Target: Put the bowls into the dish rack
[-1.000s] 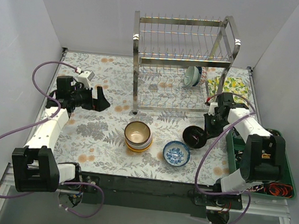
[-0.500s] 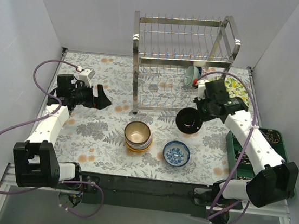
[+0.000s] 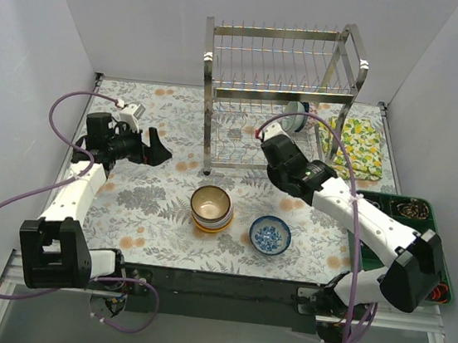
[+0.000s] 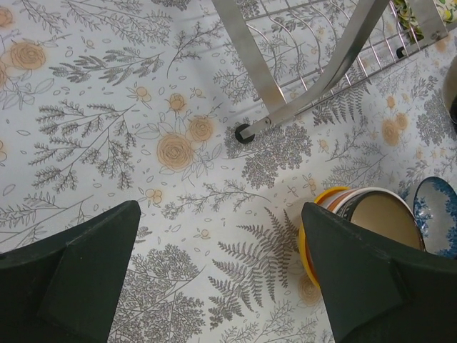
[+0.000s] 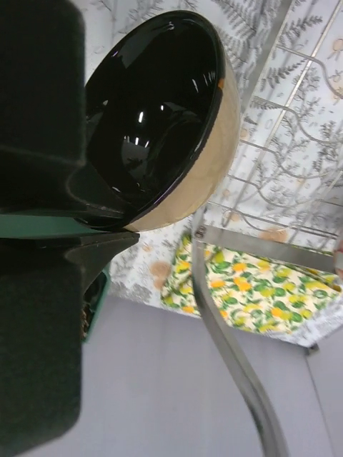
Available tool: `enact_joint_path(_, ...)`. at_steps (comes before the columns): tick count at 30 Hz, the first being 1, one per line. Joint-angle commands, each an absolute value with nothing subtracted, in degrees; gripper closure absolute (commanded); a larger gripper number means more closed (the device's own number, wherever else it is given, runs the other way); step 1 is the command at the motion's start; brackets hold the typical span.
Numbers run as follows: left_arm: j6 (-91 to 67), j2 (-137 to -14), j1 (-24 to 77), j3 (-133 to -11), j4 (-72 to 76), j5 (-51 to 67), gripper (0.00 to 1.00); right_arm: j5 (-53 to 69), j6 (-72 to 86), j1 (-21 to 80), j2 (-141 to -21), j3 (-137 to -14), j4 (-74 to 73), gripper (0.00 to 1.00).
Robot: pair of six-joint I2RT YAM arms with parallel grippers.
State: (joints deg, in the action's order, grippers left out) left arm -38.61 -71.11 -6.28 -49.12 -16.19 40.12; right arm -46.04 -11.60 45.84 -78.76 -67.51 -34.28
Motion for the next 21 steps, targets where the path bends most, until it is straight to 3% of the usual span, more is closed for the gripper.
enact_joint_path(1, -39.2, -67.5, -6.5, -47.2, -15.4, 40.5, 0.02, -56.9, -22.0, 48.1, -82.8, -70.6, -19.1, 0.99)
enact_joint_path(21, -38.6, -62.9, -6.6, -43.0, -15.3, 39.7, 0.02, -69.4, -36.7, 48.0, -99.1, -78.4, 3.6, 0.99)
